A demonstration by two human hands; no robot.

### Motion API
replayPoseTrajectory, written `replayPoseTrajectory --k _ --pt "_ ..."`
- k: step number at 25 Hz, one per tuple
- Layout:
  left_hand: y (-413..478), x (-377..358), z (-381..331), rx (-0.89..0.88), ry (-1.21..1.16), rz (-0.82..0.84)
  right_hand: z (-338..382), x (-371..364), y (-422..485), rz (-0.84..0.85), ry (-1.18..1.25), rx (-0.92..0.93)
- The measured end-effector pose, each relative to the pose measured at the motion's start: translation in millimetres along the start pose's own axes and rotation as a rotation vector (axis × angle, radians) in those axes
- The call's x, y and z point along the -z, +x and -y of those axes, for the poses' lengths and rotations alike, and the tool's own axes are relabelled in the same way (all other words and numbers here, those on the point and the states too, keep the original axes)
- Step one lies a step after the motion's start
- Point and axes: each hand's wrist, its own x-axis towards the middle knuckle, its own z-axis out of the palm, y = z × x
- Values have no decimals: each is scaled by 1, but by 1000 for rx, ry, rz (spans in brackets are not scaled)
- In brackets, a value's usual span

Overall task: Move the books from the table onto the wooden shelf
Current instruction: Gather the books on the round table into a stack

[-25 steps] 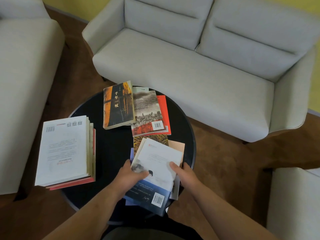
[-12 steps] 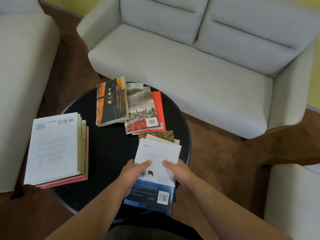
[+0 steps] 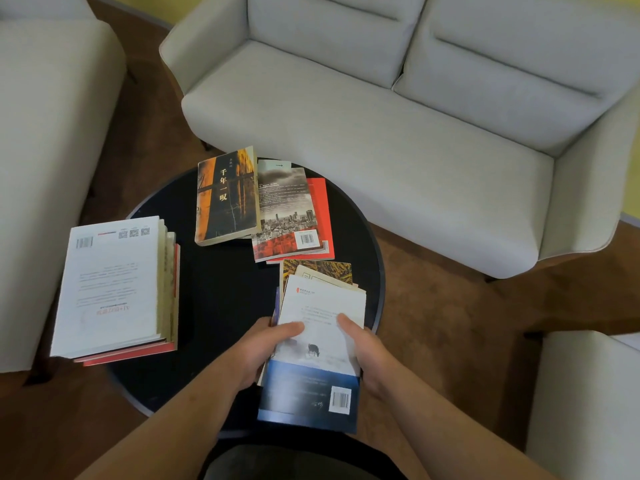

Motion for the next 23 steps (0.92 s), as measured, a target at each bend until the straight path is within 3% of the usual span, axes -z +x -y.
replayPoseTrajectory --k 9,13,17,19,23 --pt "-1 27 16 18 -281 66 27 -8 5 113 -143 100" --pt "-9 14 3 9 -421 8 32 -31 -11 151 106 11" --pt "-6 23 9 -16 -400 -68 16 -35 -6 134 146 -24" --pt "-2 32 13 24 -374 -84 6 -35 7 74 39 -1" --pt "-11 39 17 65 -107 -139 -5 -38 6 15 -276 8"
